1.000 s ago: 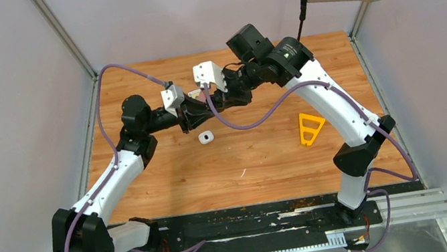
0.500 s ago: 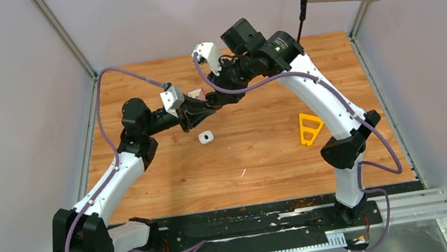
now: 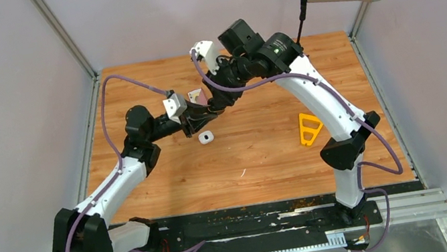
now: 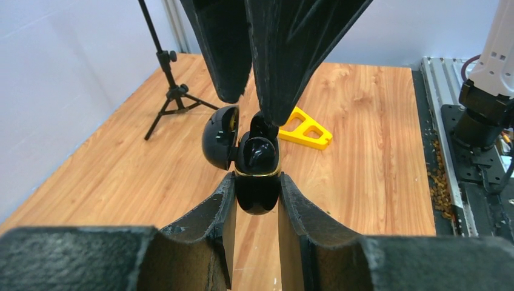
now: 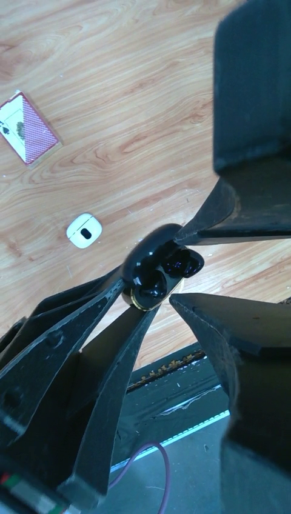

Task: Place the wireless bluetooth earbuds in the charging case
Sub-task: Adjust the earbud with the charging case.

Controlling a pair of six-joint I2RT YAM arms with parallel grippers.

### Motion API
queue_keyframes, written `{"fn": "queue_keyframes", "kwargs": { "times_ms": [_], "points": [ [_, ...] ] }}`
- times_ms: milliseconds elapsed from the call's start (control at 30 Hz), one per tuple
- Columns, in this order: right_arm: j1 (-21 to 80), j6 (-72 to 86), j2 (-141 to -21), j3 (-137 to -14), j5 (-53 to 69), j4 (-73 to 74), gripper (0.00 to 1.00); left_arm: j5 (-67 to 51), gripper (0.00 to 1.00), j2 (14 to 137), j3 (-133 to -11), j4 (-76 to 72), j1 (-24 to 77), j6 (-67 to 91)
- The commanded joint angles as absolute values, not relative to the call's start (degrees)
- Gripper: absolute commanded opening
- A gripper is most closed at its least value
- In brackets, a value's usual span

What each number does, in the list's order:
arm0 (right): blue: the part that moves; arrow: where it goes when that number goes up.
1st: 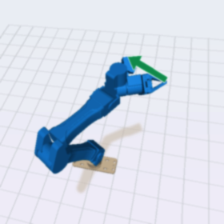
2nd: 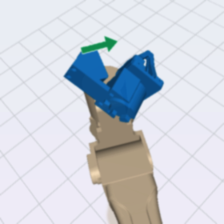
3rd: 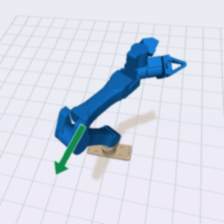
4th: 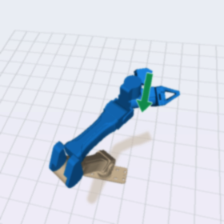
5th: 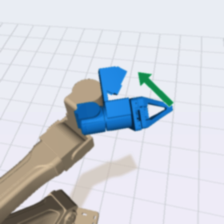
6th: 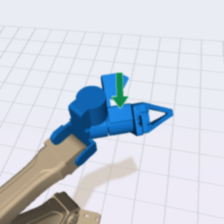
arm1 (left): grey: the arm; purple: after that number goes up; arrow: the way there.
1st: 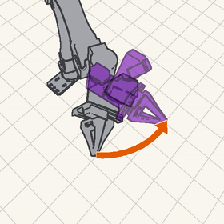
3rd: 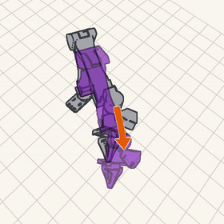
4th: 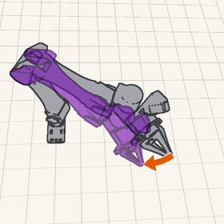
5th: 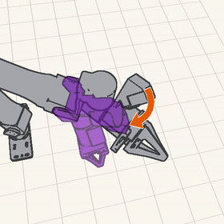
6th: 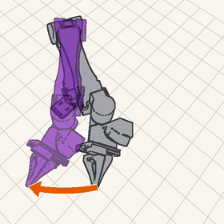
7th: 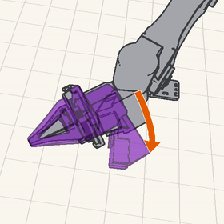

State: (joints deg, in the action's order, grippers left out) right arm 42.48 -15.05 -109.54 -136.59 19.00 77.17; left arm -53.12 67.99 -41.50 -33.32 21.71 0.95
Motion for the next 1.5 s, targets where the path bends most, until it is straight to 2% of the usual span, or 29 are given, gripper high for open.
{"fn": "queue_keyframes", "kwargs": {
  "times_ms": [0,200,300,400,533,667,1133,1467],
  "points": [
    [43.0,-14.5,-107.6,-140.1,18.8,74.2,0.37,-52.3,0.0,66.3,-40.6,-37.9,22.1,3.5],
    [42.3,-17.9,-104.8,-139.8,18.8,75.0,0.41,-51.8,0.0,65.9,-40.2,-40.5,21.5,7.4],
    [39.1,-23.5,-101.7,-136.4,25.2,73.6,0.44,-53.4,0.0,65.8,-40.9,-41.7,20.9,9.5],
    [34.1,-29.5,-95.2,-126.5,33.8,67.0,0.46,-56.1,0.0,65.7,-41.6,-42.3,20.5,11.9],
    [30.4,-34.2,-88.6,-115.1,38.4,60.5,0.65,-57.8,0.0,65.4,-42.0,-43.0,20.3,13.3],
    [30.5,-29.5,-88.0,-111.7,43.3,59.5,0.72,-58.0,0.0,65.4,-42.6,-43.6,20.3,13.8],
    [30.5,-20.5,-94.0,-112.3,52.6,56.5,0.73,-58.8,0.0,65.3,-43.8,-43.2,21.1,14.2],
    [30.5,-17.8,-97.8,-113.6,49.4,55.7,0.68,-59.7,0.0,65.5,-44.0,-42.8,21.2,12.8]
  ]
}}
